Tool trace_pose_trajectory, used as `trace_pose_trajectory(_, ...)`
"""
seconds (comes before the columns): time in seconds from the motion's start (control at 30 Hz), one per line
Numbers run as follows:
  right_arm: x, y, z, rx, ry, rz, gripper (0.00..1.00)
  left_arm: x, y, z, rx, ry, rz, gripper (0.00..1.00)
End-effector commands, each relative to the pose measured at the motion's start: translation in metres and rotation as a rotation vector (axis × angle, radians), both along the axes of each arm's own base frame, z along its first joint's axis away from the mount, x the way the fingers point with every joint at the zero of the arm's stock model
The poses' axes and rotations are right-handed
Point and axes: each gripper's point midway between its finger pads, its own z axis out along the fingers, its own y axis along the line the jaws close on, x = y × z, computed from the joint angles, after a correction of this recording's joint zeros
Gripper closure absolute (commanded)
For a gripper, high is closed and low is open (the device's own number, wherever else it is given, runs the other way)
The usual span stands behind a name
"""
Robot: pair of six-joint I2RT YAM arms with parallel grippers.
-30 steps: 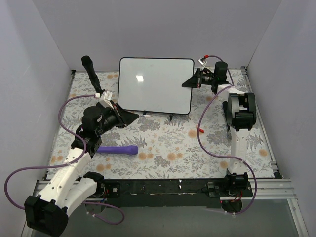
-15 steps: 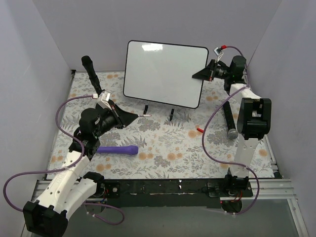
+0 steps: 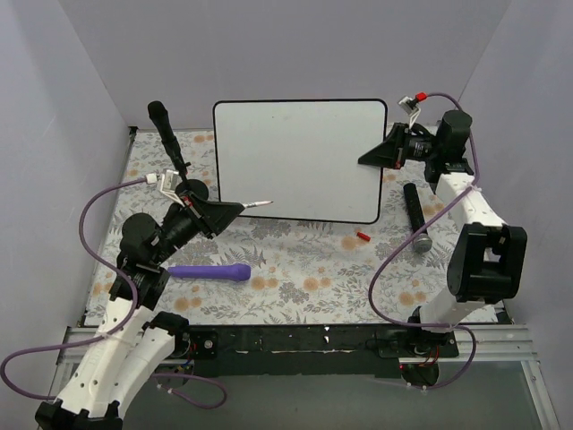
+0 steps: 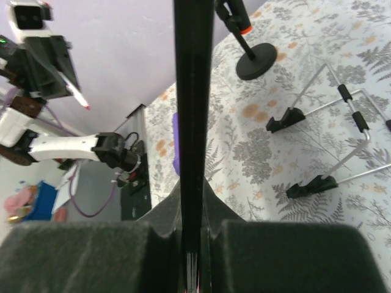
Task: Write a sentence on the whiteboard
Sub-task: Hold the whiteboard at the center of the board.
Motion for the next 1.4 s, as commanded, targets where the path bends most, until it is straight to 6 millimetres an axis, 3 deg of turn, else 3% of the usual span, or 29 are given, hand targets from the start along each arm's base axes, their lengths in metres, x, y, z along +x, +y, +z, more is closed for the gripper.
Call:
trace_pose_trajectory(0.0, -0.018, -0.006, 0.023, -0.126, -0.193, -0.118, 0.99, -0.024, 0.004, 0.045, -0.052, -0.123, -0.029, 1.0)
trace_pose_trajectory(0.1, -0.041, -0.011, 0.026, -0.139, -0.227, -0.14, 0.99, -0.033, 0.007, 0.043, -0.047, -0.116, -0.024, 1.0)
trace_pose_trajectory(0.3, -0.082, -0.022, 0.011, -0.21, -0.251, -0.171, 0.99, -0.046, 0.013, 0.046, -0.06, -0.145, -0.014, 1.0)
trace_pose_trajectory(0.47, -0.095, -0.033, -0.004, -0.251, -0.242, -0.19, 0.99, -0.045, 0.013, 0.037, -0.067, -0.142, -0.015, 1.0)
trace_pose_trajectory(0.63, -0.109, -0.033, -0.024, -0.261, -0.209, -0.14, 0.99, -0.044, 0.014, 0.031, -0.069, -0.15, -0.001, 1.0)
trace_pose_trajectory(0.77, -0.11, -0.036, -0.041, -0.279, -0.221, -0.134, 0.99, -0.04, 0.012, 0.018, -0.073, -0.146, -0.005, 1.0)
trace_pose_trajectory(0.8, -0.112, -0.036, -0.045, -0.285, -0.23, -0.135, 0.99, -0.037, 0.012, 0.007, -0.069, -0.129, 0.0, 1.0)
trace_pose_trajectory(1.37, -0.108, -0.061, -0.059, -0.289, -0.314, -0.184, 0.99, -0.005, 0.018, -0.039, -0.032, -0.227, 0.1, 1.0)
